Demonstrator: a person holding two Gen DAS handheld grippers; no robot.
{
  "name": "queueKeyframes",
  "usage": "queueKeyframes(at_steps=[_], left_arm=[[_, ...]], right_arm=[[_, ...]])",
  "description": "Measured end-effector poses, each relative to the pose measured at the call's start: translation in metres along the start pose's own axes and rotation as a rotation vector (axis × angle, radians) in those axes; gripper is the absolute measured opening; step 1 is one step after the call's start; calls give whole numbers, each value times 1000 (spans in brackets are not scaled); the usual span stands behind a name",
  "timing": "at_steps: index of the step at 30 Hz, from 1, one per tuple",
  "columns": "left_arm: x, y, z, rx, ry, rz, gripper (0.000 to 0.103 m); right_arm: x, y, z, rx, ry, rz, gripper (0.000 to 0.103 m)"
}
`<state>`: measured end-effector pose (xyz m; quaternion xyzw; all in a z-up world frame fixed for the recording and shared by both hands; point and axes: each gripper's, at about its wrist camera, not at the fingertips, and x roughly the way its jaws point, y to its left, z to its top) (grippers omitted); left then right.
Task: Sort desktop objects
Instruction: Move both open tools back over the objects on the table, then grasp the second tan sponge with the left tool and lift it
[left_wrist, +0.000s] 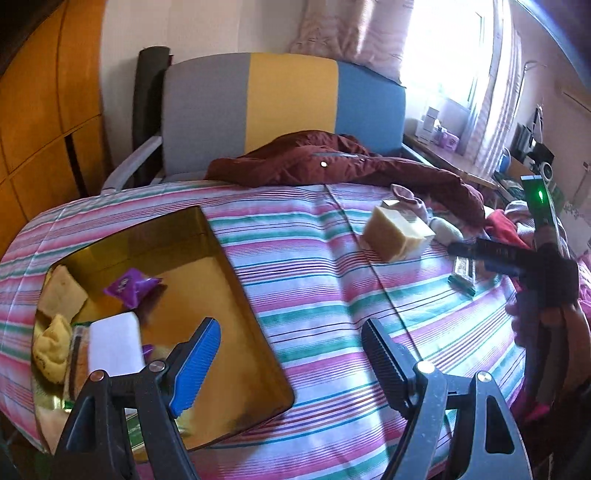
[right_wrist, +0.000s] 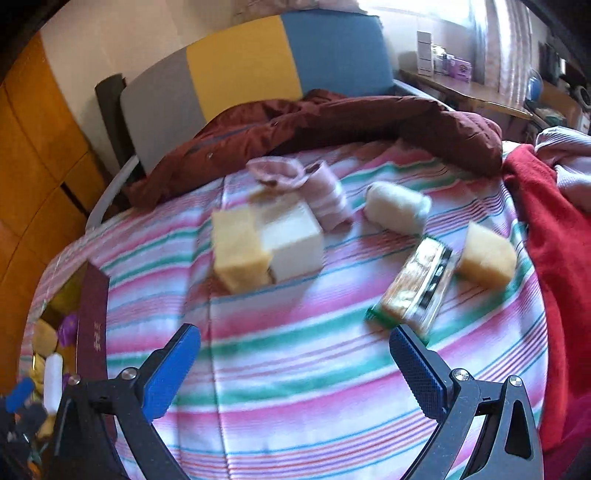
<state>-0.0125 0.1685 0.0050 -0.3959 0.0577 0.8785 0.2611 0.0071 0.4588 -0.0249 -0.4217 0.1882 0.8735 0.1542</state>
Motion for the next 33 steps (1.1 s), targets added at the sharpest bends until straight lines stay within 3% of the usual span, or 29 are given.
queueKeyframes(at_steps=[6,14,19,26,28,33], left_arm=[[20,-27,16,40,25,-40,80],[55,-67,40,96,56,-79,83],[88,-88,53,95,93,-110,85],[126,-119,71,122,119,-124,88],[135,-127,75,130,116,-122,96],[155,-139,85,121,119,-119,99]], right_arm=[[6,-23,34,47,-47,31,103],[28,-59,73,174,-111,200,103],[37,-74,70,273,-80,264,103],[33,-71,77,279,-64,304,103],[31,-74,76,285,-59,307,103],[32,-82,74,326,-40,339,103]])
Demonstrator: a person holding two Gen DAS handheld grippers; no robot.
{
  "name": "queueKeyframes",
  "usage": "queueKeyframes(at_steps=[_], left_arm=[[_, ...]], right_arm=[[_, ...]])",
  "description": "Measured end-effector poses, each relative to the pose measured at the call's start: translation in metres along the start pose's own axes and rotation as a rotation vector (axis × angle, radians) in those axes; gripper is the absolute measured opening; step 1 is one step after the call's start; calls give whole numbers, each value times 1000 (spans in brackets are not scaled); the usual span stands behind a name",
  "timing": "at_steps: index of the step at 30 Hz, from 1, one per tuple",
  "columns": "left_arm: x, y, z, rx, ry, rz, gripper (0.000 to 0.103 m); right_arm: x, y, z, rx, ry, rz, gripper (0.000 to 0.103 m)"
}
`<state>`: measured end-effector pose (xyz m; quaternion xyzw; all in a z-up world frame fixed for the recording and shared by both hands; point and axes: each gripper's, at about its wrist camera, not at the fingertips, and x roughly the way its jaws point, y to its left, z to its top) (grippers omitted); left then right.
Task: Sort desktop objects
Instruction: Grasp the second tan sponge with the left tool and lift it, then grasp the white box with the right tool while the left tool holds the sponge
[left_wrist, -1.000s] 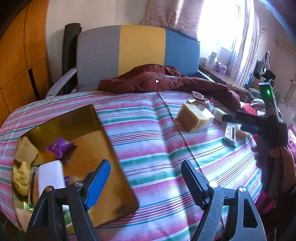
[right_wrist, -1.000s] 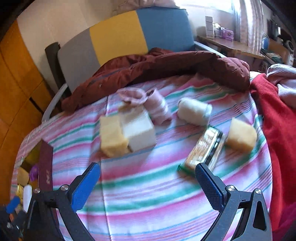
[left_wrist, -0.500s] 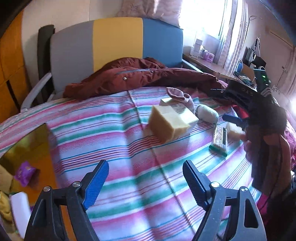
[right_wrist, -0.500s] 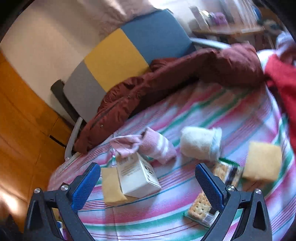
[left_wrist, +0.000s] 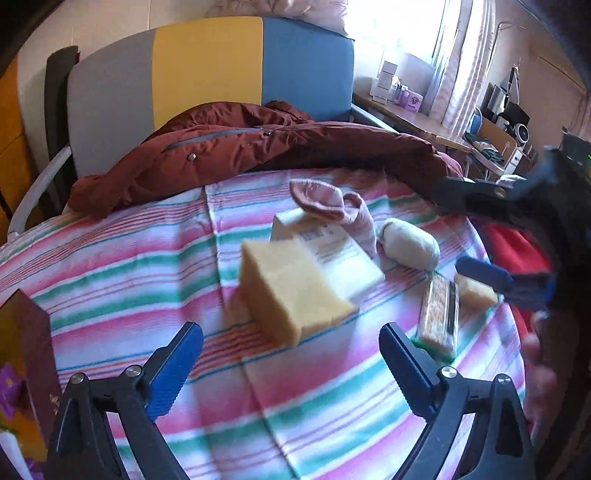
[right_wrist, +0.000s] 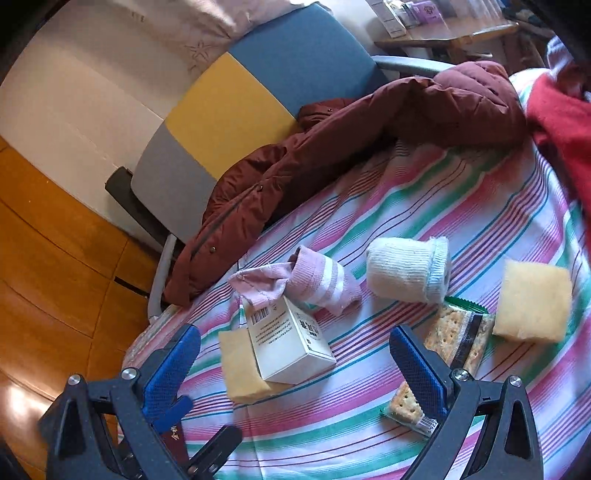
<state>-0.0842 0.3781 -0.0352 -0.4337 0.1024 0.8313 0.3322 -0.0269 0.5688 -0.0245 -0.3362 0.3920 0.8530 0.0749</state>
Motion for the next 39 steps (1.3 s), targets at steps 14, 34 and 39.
queueKeyframes(at_steps=[14,34,39], left_arm=[[34,23,10,-82,36,20,96],[30,31,-4,-44,53,-35,48],[8,32,-15,-36,39,-41,47]], right_arm=[[7,2,0,-32,35,-14,103],[28,16,-12,-131,98,-77,103],[39,21,-16,-189,127,-108,103]])
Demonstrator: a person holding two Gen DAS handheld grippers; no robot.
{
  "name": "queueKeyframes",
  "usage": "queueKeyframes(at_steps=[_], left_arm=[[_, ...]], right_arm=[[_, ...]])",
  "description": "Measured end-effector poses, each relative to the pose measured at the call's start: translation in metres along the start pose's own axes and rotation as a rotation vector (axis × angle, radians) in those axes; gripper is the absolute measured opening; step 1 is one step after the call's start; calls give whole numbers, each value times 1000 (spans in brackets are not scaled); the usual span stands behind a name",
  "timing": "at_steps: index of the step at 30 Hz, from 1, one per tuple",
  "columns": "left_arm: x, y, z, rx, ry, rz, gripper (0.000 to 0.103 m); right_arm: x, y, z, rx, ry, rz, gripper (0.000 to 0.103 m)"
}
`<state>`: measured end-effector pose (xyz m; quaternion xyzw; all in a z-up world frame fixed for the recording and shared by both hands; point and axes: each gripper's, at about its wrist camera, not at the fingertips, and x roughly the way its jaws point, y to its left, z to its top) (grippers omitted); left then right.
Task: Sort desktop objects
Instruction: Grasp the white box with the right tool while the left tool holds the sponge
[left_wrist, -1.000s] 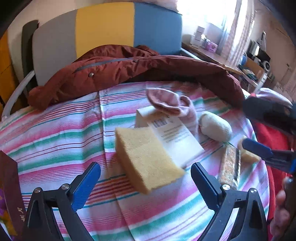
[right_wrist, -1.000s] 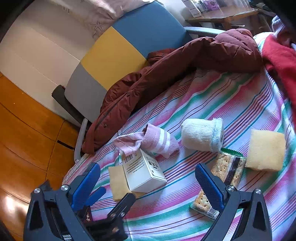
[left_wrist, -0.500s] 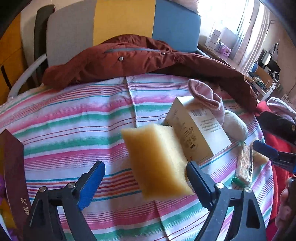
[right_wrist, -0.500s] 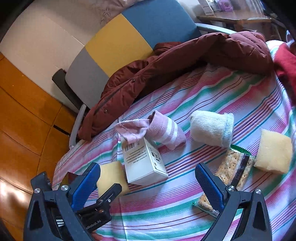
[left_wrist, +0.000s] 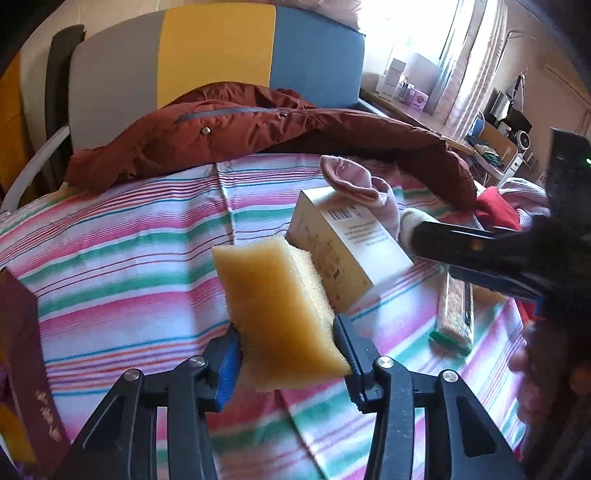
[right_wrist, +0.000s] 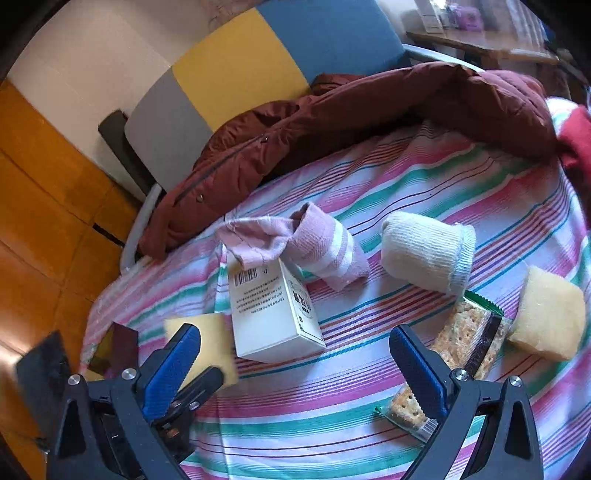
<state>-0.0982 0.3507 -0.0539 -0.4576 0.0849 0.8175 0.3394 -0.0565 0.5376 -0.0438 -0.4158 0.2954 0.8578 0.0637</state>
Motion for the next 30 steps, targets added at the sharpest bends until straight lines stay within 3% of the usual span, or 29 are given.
queueKeyframes(at_steps=[10,18,21,24,30], left_arm=[[-27,11,-45,-1,82,-11,48],[-18,12,-36,-23,82,-47,58],[-12,14,-38,-19,83,-40,56],[-14,12,-43,3,67,-50,48],[-26,10,-56,29,57,-61,47]], right_arm=[[15,17,-8,-112,9,-43,103],[28,29,-17,-193,19,-97,103],[31,28,-18,-192,21,-101,102],[34,28,-20,-196,28,-121,100],[39,37,-19,-216,12,-138,98]])
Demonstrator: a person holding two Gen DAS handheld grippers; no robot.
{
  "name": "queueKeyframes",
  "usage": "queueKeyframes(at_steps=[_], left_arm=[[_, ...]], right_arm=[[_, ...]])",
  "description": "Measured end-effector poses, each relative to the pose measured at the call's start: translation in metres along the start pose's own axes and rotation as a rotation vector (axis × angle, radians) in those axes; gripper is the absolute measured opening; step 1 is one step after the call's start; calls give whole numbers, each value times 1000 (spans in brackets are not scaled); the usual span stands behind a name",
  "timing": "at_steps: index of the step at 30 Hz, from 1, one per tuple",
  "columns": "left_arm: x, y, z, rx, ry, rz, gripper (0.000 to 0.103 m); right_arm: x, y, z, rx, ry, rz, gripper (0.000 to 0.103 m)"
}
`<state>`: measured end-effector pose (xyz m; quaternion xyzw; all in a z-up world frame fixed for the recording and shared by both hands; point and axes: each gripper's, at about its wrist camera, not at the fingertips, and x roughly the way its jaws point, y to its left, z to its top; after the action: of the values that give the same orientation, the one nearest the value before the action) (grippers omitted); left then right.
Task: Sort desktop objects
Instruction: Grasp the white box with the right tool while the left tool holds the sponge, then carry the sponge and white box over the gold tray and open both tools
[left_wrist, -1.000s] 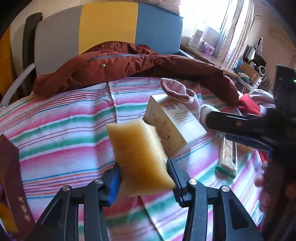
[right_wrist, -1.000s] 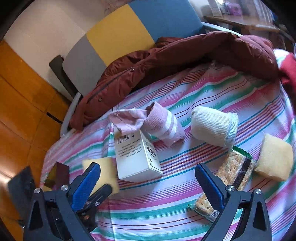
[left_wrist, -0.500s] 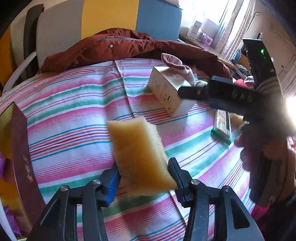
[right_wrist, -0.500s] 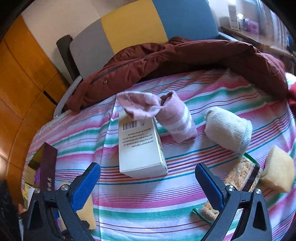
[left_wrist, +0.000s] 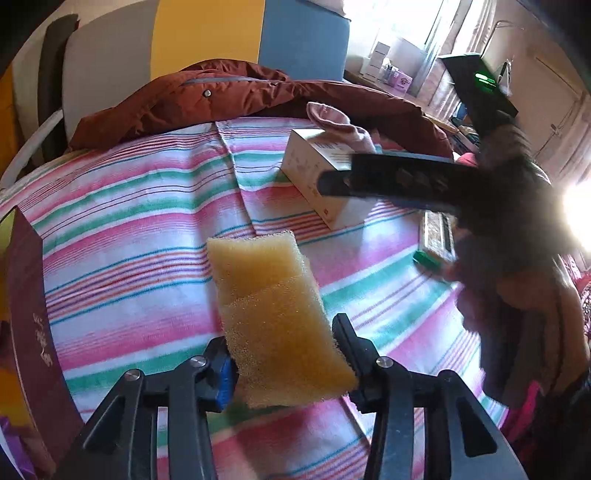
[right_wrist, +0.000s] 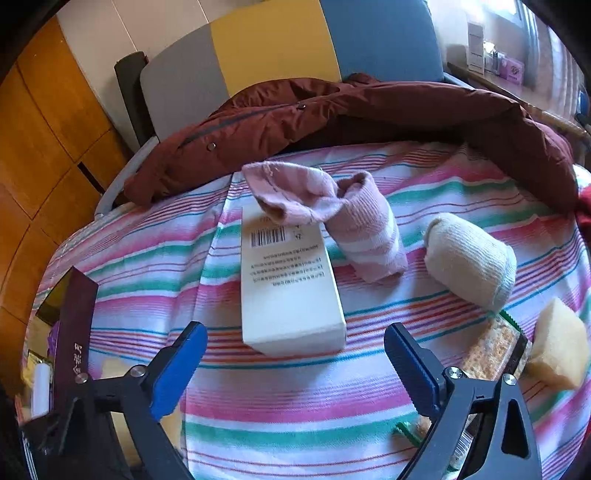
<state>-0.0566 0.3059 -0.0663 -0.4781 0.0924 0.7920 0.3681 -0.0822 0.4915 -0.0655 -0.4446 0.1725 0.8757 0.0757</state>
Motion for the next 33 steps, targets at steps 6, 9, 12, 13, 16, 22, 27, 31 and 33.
queueKeyframes(at_steps=[6,9,12,13,16,22,27,31,33], left_arm=[[-14,-2,-17,8,-3,-6,47],[-25,-3,-26,14,-9,-13,47],[-31,-4,-33,16,-8,-18,47],[-34,-5,-36,17,-9,-22,47],[-43,-8,-43,25,-18,-24,47],[-57,-10,-61,38,-19,-28,47],[-66,-16,-74,65,-15,-54,47],[-65,-19,-83,85,5,-52,47],[-61,-18,-87,86,23,-43,47]], right_arm=[[14,2,11,-3,26,-40,71],[18,4,10,-9,61,-41,56],[13,7,4,-6,74,-15,55],[9,9,1,-5,76,-4,54],[-2,13,-11,12,85,35,54],[-20,25,-50,-10,146,48,54],[-43,37,-82,-67,160,34,54],[-62,35,-104,-75,167,24,54],[-69,35,-115,-79,170,5,54]])
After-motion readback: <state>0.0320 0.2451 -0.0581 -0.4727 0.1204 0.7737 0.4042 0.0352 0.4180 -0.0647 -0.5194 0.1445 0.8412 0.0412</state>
